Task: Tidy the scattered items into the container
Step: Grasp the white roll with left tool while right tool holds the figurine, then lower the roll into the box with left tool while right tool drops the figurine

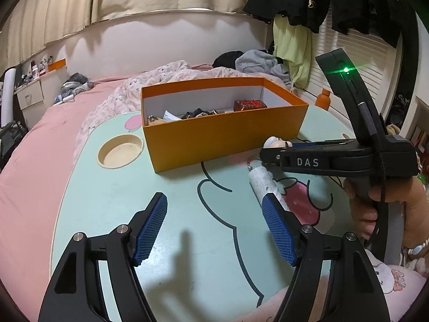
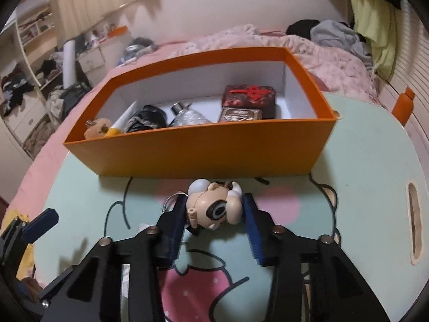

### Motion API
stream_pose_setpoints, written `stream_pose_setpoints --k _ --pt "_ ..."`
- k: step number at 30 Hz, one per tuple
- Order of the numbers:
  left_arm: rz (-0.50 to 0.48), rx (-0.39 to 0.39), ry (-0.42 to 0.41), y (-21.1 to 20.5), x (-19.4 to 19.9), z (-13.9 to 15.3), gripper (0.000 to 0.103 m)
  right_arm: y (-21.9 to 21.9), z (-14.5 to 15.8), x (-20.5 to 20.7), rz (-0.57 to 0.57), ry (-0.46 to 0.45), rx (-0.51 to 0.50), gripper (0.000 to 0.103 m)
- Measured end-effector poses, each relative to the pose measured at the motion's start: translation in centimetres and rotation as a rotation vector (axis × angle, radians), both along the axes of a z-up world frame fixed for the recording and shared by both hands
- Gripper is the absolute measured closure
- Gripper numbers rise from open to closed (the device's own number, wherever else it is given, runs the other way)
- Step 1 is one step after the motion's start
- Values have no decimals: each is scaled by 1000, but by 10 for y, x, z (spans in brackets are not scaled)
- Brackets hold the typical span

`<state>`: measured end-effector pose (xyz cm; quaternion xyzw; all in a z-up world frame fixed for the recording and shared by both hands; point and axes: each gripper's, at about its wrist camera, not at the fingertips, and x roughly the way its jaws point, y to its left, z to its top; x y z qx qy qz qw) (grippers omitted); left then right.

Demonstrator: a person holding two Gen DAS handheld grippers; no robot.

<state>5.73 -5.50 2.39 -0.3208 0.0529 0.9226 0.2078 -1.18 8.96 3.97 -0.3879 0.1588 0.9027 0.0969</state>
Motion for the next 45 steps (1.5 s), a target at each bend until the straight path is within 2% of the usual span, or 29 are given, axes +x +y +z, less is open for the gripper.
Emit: stream_pose_setpoints --k 7,15,18,23,24,25,26,28,30,33,38,45 --pt "-27 -31 15 7 2 2 30 18 14 39 -102 126 -49 64" --pt "-159 -45 1 37 -10 18 30 24 26 73 -175 220 -56 64" --pt "-200 -88 -32 56 -20 16 30 25 27 74 -187 231 -54 64" --pt "-214 -173 -76 76 -31 0 30 25 26 74 -187 239 -54 64" --pt "-222 -182 -83 78 -30 -3 43 25 26 75 -185 238 -55 64" --pt "-232 -200 -91 81 -30 -6 67 25 26 75 -184 238 -55 64" --pt "-240 -218 -98 83 -29 -10 76 25 26 75 -184 237 -56 64" --pt "-253 -243 -110 85 -28 -16 78 25 26 75 -184 237 -55 64" --pt "-254 -230 -119 83 -28 -15 78 25 26 75 -184 238 -52 64" --pt "-250 -170 -126 74 -28 -11 78 22 27 75 -180 244 -44 64" --pt "-226 -90 -41 57 -14 11 78 20 30 75 -171 257 -28 63" --pt "-208 -43 -16 47 -16 26 78 11 38 74 -147 276 17 64"
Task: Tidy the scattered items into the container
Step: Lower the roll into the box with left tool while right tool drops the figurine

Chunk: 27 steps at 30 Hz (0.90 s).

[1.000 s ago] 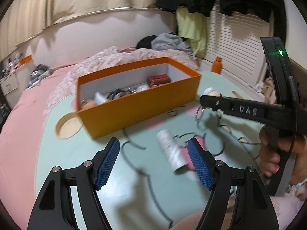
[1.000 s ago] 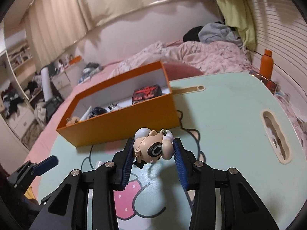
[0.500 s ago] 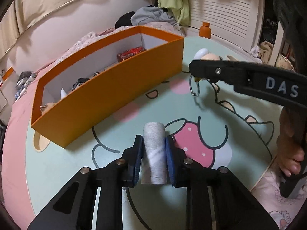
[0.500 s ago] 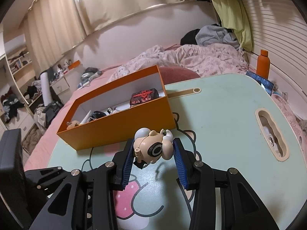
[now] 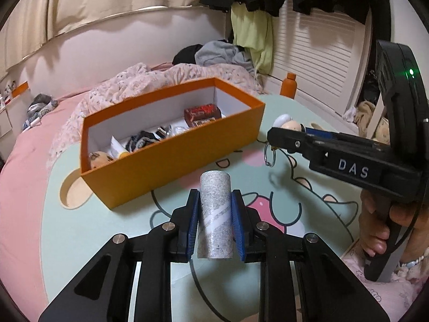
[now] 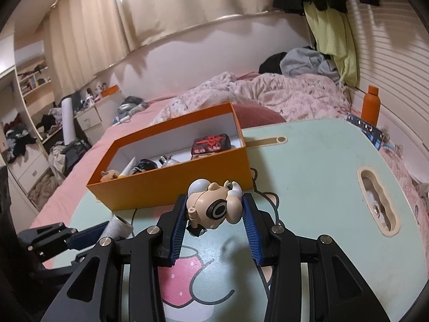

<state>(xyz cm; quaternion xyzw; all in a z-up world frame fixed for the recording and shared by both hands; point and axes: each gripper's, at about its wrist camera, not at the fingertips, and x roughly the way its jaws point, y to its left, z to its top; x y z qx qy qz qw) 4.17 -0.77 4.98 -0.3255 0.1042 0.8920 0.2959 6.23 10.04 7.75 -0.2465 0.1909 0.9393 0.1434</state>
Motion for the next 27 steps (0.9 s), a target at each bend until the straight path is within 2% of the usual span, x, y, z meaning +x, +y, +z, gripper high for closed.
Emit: stream_pose_setpoints --k 10,19,22,27 --pt "10 43 99 -6 -13 42 78 -4 24 -15 32 41 32 64" --pt "59 52 177 -5 -51 77 78 -5 63 -48 63 97 101 63" --pt "62 57 168 -2 -70 78 78 -2 66 -70 72 73 130 63" --pt "88 20 151 3 -88 59 78 7 44 -100 79 -2 97 63"
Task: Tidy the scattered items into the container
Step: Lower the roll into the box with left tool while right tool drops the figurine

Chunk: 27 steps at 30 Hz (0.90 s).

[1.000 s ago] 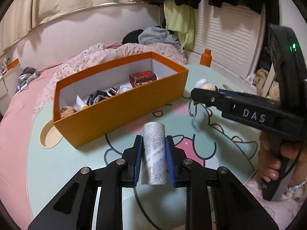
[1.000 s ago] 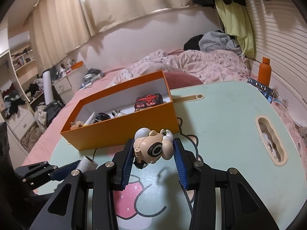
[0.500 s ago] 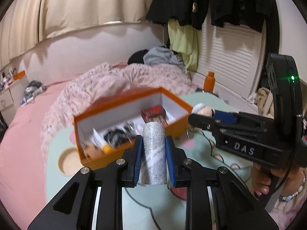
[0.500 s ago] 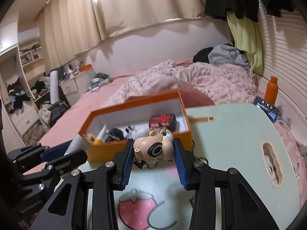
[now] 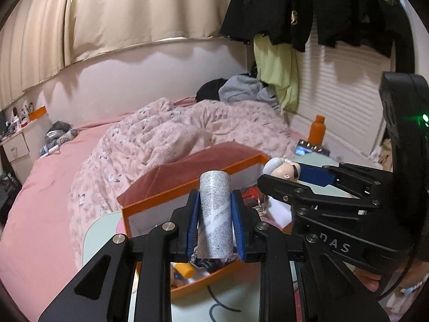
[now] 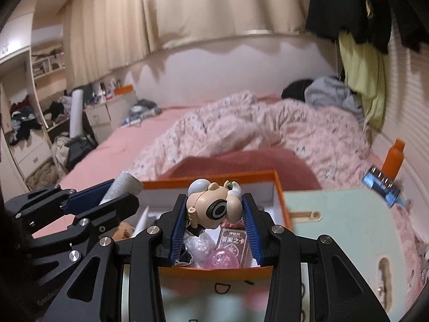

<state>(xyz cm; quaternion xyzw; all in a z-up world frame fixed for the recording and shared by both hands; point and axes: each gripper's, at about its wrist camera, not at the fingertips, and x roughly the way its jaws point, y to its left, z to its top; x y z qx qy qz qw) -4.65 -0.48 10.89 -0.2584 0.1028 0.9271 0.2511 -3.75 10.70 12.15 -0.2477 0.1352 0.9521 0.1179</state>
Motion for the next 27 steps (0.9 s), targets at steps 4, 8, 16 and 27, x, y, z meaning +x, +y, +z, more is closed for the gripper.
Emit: stream_pose_setpoints --k 4,8,16,27 --pt "16 3 -40 -3 -9 -16 78 5 -14 -9 -13 -33 -17 63" --pt "33 6 -62 -7 -16 -26 78 7 -19 -15 -21 -47 -24 63" --pt "42 9 -71 -9 -19 -29 78 6 -21 -22 -24 -60 -13 63" --pt "159 33 -42 -24 -20 -31 31 8 -28 -20 -36 -54 -16 43"
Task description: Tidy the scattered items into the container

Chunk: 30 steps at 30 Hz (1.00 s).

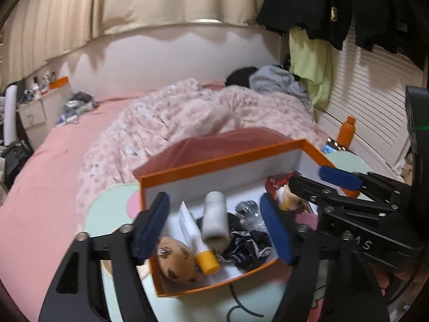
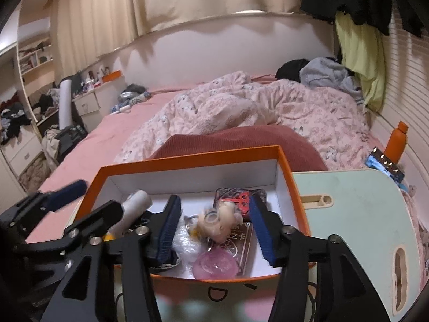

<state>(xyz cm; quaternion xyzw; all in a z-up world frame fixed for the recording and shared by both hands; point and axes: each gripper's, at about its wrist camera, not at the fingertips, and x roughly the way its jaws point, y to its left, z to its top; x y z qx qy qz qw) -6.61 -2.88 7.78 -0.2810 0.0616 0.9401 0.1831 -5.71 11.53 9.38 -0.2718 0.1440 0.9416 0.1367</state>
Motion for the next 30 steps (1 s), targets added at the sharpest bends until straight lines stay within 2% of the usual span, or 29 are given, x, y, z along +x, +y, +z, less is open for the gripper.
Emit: stream_pose_setpoints --k 11,17,26,30 --pt "-20 9 -5 -6 18 12 31 -12 9 18 8 -11 39 39" --pt "-10 -12 16 -6 35 14 30 -18 6 31 22 -30 37 39" --pt "-20 6 -21 -13 66 8 30 -28 4 56 32 -91 17 39" --pt "-61 1 -80 -15 81 -5 30 -35 -5 75 46 -122 25 38"
